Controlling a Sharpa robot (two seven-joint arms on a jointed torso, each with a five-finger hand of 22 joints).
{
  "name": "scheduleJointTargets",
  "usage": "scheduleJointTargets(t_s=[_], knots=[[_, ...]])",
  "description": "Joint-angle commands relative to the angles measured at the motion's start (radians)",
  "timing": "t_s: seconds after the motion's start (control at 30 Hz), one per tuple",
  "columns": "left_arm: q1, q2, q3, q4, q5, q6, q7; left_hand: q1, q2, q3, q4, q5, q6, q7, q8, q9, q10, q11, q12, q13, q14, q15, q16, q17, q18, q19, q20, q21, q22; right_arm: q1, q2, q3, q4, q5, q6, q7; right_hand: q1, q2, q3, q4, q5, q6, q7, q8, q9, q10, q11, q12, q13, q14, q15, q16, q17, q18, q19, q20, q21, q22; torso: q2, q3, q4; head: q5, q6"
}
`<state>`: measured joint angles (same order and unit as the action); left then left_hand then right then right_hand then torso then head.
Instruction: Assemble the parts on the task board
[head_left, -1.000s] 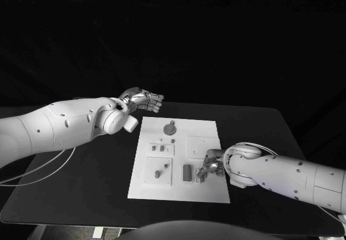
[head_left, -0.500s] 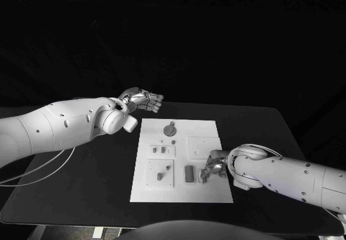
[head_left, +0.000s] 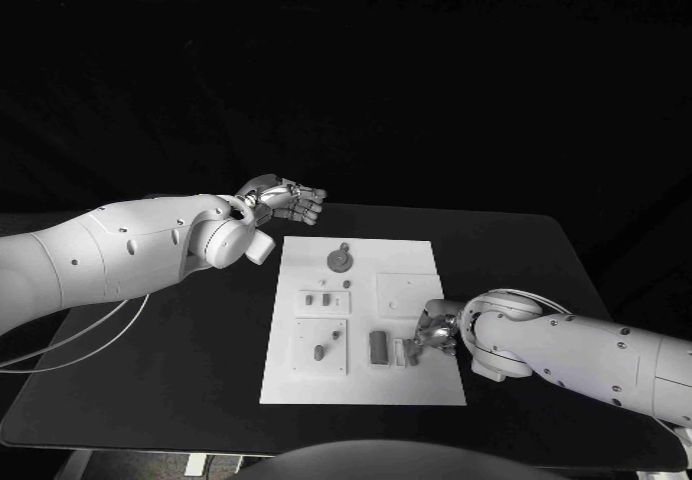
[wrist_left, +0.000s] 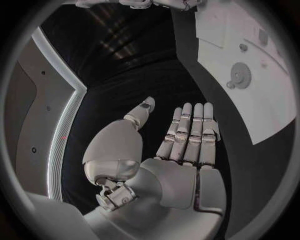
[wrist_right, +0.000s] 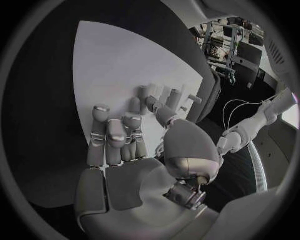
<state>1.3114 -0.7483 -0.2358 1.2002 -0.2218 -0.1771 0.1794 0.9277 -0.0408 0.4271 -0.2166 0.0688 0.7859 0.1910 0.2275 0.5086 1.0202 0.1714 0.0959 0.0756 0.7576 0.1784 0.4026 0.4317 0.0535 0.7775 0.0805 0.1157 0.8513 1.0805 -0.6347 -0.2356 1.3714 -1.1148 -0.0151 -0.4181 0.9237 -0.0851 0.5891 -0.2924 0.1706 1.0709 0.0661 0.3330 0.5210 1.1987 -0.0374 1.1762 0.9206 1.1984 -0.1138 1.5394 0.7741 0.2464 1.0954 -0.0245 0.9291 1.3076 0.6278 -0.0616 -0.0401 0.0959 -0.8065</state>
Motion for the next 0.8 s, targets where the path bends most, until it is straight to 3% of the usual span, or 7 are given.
scheduleJointTargets(t_s=[0.03, 0.2, 0.5, 0.8], knots=[[0.001, 0.000, 0.001, 0.002, -0.004, 0.011, 0.006, 0.002, -0.004, -0.002, 0.002, -0.004, -0.005, 0.002, 0.005, -0.002, -0.002, 0.001, -0.006, -0.002, -0.005, 0.001, -0.006, 0.001, 0.017, -0.006, -0.001, -0.001, 0.001, -0.003, -0.009, -0.004, 0.003, -0.012, 0.008, -0.028, -0.001, 0.002, -0.006, 0.001, 0.000, 0.002, 0.005, 0.006, -0.005, 0.005, -0.003, -0.005, 0.001, -0.002, 0.001, -0.002, 0.000, 0.015, 0.000, 0.006, 0.002, 0.011, 0.000, -0.0003, -0.0003, -0.002, 0.001], [0.001, -0.001, 0.001, 0.002, -0.004, 0.011, 0.006, 0.002, -0.004, -0.002, 0.002, -0.004, -0.004, 0.001, 0.006, -0.002, -0.001, 0.001, -0.006, -0.002, -0.005, 0.001, -0.006, 0.001, 0.017, -0.006, -0.001, -0.001, 0.001, 0.010, -0.019, -0.004, 0.002, -0.013, 0.013, -0.034, -0.001, 0.002, -0.007, 0.001, 0.001, 0.002, 0.004, 0.006, -0.005, 0.005, -0.003, -0.005, 0.001, -0.002, 0.001, -0.002, 0.000, 0.015, 0.000, 0.006, 0.002, 0.011, 0.000, -0.0002, -0.0005, -0.003, 0.001], [0.001, 0.000, 0.001, 0.002, -0.005, 0.011, 0.005, 0.002, -0.004, -0.002, 0.002, -0.004, -0.004, 0.001, 0.006, -0.002, -0.001, 0.001, -0.006, -0.002, -0.005, 0.001, -0.006, 0.001, 0.017, -0.006, -0.001, -0.001, 0.001, 0.011, 0.005, -0.004, -0.022, -0.094, 0.047, -0.062, -0.021, -0.004, -0.017, 0.007, -0.008, 0.002, 0.005, 0.004, -0.005, 0.006, -0.002, -0.007, 0.001, -0.001, 0.002, -0.003, 0.000, 0.015, 0.001, 0.009, 0.001, 0.010, 0.000, 0.0009, -0.0008, -0.005, 0.002], [0.001, 0.001, 0.001, 0.002, -0.005, 0.012, 0.004, 0.002, -0.005, -0.002, 0.002, -0.004, -0.004, 0.001, 0.006, -0.002, -0.001, 0.001, -0.006, -0.002, -0.005, 0.001, -0.006, 0.002, 0.017, -0.006, -0.001, -0.001, 0.002, 0.011, 0.015, -0.005, -0.034, -0.132, 0.048, -0.077, -0.061, -0.013, -0.017, 0.026, -0.021, 0.002, 0.006, 0.000, -0.008, 0.004, -0.001, -0.011, 0.001, -0.001, 0.003, -0.004, -0.001, 0.015, 0.003, 0.010, -0.002, 0.008, 0.000, 0.0002, 0.0000, -0.008, -0.001]])
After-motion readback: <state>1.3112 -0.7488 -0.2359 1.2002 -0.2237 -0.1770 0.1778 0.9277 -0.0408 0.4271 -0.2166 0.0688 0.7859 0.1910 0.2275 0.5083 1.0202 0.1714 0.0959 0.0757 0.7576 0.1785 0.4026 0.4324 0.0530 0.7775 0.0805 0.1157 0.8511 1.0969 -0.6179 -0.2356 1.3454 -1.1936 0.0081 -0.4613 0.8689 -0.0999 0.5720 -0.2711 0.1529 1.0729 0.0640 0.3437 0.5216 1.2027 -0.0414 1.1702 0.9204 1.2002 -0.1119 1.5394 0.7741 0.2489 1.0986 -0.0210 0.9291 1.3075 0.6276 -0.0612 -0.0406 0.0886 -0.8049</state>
